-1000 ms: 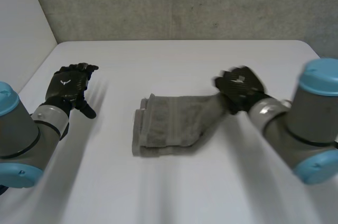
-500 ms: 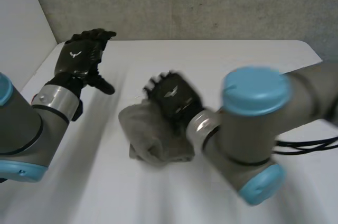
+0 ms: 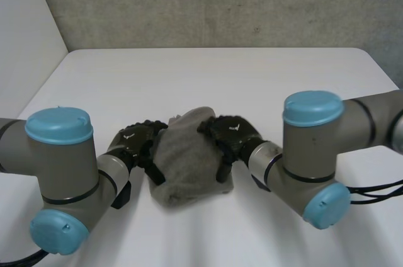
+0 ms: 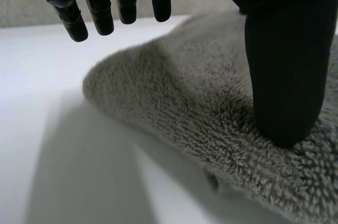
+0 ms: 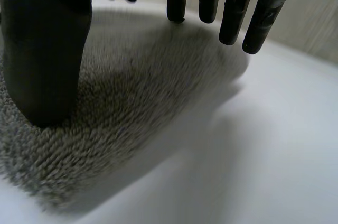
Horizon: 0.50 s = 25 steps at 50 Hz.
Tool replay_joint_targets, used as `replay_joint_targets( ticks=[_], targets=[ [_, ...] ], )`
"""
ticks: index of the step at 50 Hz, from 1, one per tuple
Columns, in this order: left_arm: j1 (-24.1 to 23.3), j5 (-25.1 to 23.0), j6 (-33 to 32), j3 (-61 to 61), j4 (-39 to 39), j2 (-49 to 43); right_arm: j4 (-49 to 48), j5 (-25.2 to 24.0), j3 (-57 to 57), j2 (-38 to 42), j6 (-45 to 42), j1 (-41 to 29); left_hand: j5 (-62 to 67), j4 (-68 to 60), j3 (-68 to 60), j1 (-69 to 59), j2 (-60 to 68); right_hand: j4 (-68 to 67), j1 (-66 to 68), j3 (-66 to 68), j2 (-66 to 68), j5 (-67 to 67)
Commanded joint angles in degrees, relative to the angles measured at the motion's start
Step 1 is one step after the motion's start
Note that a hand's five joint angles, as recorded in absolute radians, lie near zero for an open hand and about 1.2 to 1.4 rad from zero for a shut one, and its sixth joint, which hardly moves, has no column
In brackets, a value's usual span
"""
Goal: Fold the laundry
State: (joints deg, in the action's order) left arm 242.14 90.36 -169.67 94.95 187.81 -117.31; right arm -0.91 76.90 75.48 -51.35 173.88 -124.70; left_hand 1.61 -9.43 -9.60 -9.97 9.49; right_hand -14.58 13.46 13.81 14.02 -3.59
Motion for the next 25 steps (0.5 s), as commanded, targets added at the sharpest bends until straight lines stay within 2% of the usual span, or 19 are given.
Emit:
replay_joint_targets(
  ticks=[1,5,7,10,13,14,15,19,20,21,23,25],
  targets=[
    [0.1,0.2,-0.1,-0.3,0.5,0.0,5.4,0.9,-4.6,3.9,0.9,-0.5,-1.6,-0.6,-0.4,0.0,0.5,4.6,-3.5,-3.8,-4.0,3.6],
    [0.0,0.1,-0.7,-0.8,0.3,1.3,5.5,1.2,-4.7,0.6,0.9,-0.5,-1.6,-0.6,-0.4,0.0,0.5,4.6,-3.5,-3.8,-4.0,3.6],
    [-0.3,-0.1,-1.6,-1.7,0.1,2.9,5.1,2.2,-3.9,-5.7,0.9,0.0,-1.6,-0.6,-0.4,0.0,0.5,4.6,-3.5,-3.8,-4.0,3.6],
    [-1.8,0.0,-4.3,-5.0,-0.3,7.1,5.0,3.3,-3.7,-8.9,1.0,0.2,-1.6,-0.6,-0.4,0.0,0.5,4.6,-3.5,-3.8,-4.0,3.6],
    [-2.9,0.3,-6.4,-9.5,-1.4,11.2,5.1,9.9,-4.6,-17.7,1.2,1.7,-1.6,-0.6,-0.4,0.0,0.5,4.6,-3.5,-3.8,-4.0,3.6],
    [-3.0,0.4,-6.8,-11.8,-3.2,13.5,5.1,9.9,-4.6,-17.7,1.2,1.7,-1.6,-0.6,-0.4,0.0,0.5,4.6,-3.5,-3.8,-4.0,3.6],
    [-3.0,0.4,-6.8,-11.8,-3.2,13.5,5.2,12.1,-5.0,-20.3,1.1,2.5,-1.6,-0.6,-0.4,0.0,0.5,4.6,-3.5,-3.8,-4.0,3.6],
    [-2.8,1.7,-6.5,-20.0,-12.6,17.7,6.5,16.5,-6.5,-25.4,0.8,4.6,-1.6,-0.6,-0.4,0.0,0.5,4.6,-3.5,-3.8,-4.0,3.6],
    [-2.7,3.1,-6.5,-22.3,-16.3,18.4,6.5,16.5,-6.5,-25.4,0.8,4.6,-1.6,-0.6,-0.4,0.0,0.5,4.6,-3.5,-3.8,-4.0,3.6],
    [-2.7,3.1,-6.5,-22.4,-16.3,18.4,7.9,17.5,-6.9,-26.3,0.6,5.3,-1.6,-0.6,-0.4,0.0,0.5,4.6,-3.5,-3.8,-4.0,3.6],
    [-2.3,6.0,-6.9,-25.6,-22.2,19.0,9.3,18.1,-7.5,-26.8,0.6,6.0,-1.6,-0.6,-0.4,0.0,0.5,4.6,-3.5,-3.8,-4.0,3.6],
    [-1.9,7.3,-7.2,-26.4,-24.6,19.1,10.7,18.5,-8.2,-27.2,0.5,6.7,-1.6,-0.6,-0.4,0.0,0.5,4.6,-3.5,-3.8,-4.0,3.6]
  ],
)
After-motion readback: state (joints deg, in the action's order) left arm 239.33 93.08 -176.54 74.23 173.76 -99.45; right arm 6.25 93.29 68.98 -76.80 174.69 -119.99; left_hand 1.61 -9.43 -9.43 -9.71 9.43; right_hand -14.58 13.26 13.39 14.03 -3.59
